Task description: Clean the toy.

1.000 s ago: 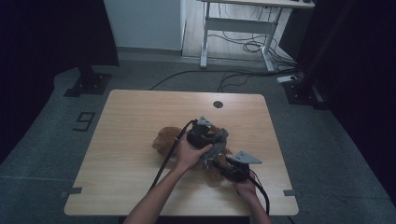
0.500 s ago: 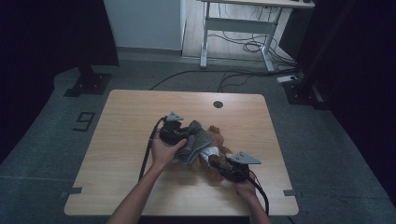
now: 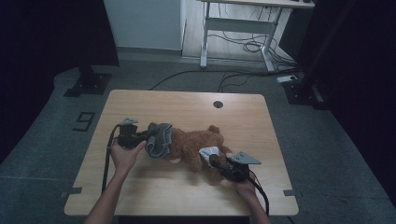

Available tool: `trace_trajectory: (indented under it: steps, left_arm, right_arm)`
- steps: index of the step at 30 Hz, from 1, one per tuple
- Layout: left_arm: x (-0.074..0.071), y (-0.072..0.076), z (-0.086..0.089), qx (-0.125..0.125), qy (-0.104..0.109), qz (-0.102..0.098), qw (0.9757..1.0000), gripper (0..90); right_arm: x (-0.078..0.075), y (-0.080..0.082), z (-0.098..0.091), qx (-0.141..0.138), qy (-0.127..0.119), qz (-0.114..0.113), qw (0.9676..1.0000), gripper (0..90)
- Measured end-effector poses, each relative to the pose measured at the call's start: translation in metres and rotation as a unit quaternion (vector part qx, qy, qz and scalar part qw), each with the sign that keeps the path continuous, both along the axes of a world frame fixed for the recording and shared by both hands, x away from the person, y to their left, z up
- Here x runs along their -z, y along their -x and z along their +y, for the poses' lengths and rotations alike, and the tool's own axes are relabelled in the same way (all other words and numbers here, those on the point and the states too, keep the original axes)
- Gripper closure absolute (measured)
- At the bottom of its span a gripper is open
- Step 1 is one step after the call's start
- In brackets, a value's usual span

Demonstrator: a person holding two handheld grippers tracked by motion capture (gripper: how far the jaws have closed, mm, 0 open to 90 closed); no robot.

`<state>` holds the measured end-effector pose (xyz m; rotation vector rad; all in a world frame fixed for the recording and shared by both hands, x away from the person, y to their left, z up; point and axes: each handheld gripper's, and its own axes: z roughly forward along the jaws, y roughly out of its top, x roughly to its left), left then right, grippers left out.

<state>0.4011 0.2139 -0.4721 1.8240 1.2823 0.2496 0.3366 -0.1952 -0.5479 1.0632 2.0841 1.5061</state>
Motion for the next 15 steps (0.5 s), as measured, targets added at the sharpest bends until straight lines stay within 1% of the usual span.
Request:
trace_trajectory:
  steps: [2,5,6,7,8,10,12,13,14,15]
  left_arm:
    - [0.007,0.001,-0.002,0.003,-0.001,0.005,1.0,75.2]
    - [0.009,0.001,-0.005,0.003,0.003,0.004,1.0,75.3]
    - [0.008,0.0,-0.008,0.006,0.009,0.003,0.9999,75.5]
    - [0.008,0.0,-0.008,0.006,0.009,0.003,0.9999,75.5]
    - [0.006,-0.001,-0.01,0.007,0.017,0.003,0.9998,75.5]
    - [0.004,-0.004,-0.014,0.01,0.04,0.005,0.9991,75.7]
    - [0.001,-0.005,-0.021,0.015,0.027,0.003,0.9995,75.8]
    - [-0.002,-0.007,-0.025,0.018,0.026,0.002,0.9995,75.7]
    - [-0.002,-0.007,-0.025,0.018,0.026,0.002,0.9995,75.7]
    - [-0.005,-0.008,-0.025,0.018,0.031,0.0,0.9993,75.7]
  right_arm:
    - [0.0,-0.001,0.0,0.001,0.0,0.001,1.0,59.2]
    - [0.0,-0.001,-0.001,0.004,0.006,0.0,1.0,59.3]
    - [0.0,-0.001,0.0,0.009,0.016,-0.005,0.9998,59.4]
    - [0.0,-0.001,0.0,0.009,0.016,-0.005,0.9998,59.4]
    - [0.0,-0.001,0.0,0.012,0.019,-0.006,0.9997,59.5]
    - [0.0,-0.003,-0.001,0.017,0.018,-0.003,0.9997,59.6]
    - [0.0,-0.008,-0.005,0.035,0.022,-0.002,0.9992,59.8]
    - [0.0,-0.01,-0.007,0.038,0.02,0.0,0.9991,59.8]
    - [0.0,-0.011,-0.009,0.041,0.019,0.002,0.999,59.8]
    - [0.0,-0.011,-0.009,0.041,0.019,0.002,0.999,59.8]
